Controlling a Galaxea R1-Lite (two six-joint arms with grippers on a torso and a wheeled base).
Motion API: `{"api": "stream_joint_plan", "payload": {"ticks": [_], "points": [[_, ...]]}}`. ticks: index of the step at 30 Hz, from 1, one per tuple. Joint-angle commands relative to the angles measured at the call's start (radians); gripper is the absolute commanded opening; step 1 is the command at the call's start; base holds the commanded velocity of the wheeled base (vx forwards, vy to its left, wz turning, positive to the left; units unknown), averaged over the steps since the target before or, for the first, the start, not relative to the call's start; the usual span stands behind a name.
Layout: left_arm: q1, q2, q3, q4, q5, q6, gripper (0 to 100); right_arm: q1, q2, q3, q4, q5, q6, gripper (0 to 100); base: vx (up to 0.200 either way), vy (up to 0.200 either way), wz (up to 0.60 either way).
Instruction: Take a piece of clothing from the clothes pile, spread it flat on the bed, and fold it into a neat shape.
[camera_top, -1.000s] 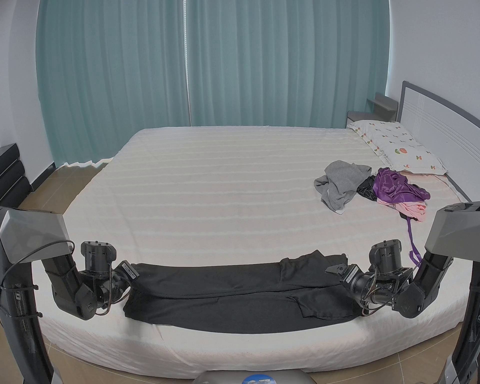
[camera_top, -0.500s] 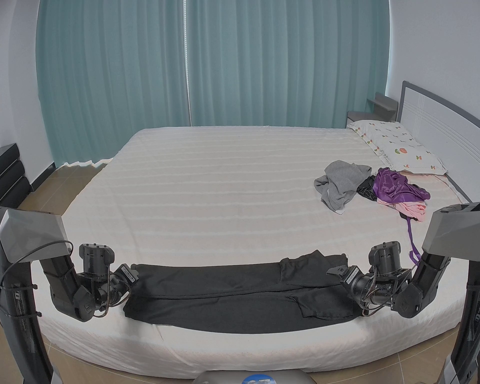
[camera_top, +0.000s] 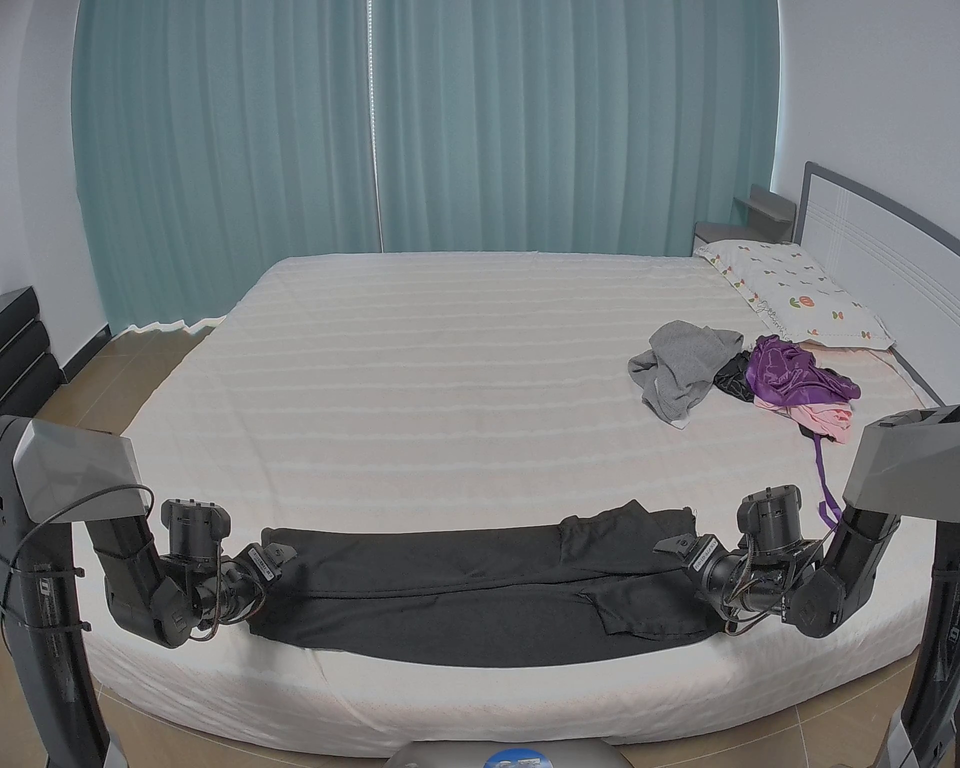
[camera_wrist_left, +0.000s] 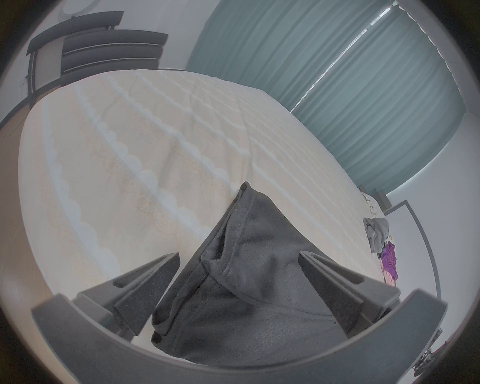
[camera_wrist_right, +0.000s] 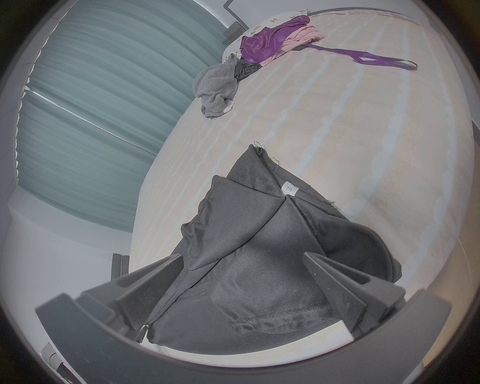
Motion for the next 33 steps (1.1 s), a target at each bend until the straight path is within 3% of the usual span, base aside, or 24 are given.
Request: {"api": "stream_joint_plan", "payload": {"ticks": [1, 3, 4, 18, 25, 33], "points": [[-0.002, 0.026, -0.022, 0.0, 0.001, 0.002, 100, 0.002, 0.001, 0.001, -0.001, 0.0, 0.0, 100, 0.0, 0.0, 0.0], [-0.004, 0.027, -0.022, 0.0, 0.001, 0.003, 100, 0.002, 0.001, 0.001, -0.001, 0.0, 0.0, 100, 0.0, 0.0, 0.0], [-0.006, 0.027, -0.022, 0.0, 0.001, 0.003, 0, 0.002, 0.001, 0.001, -0.001, 0.0, 0.0, 100, 0.0, 0.0, 0.0], [-0.004, 0.003, -0.022, -0.064, 0.053, -0.004, 0, 0.001, -0.002, -0.039, 0.013, -0.003, -0.001, 100, 0.0, 0.0, 0.0], [-0.007, 0.0, -0.02, -0.08, 0.054, -0.006, 0, -0.051, 0.01, -0.146, 0.143, -0.009, -0.003, 100, 0.0, 0.0, 0.0], [-0.007, -0.005, -0.02, -0.078, 0.054, -0.018, 0, -0.059, 0.073, -0.198, 0.154, -0.027, -0.009, 100, 0.0, 0.0, 0.0]]}}
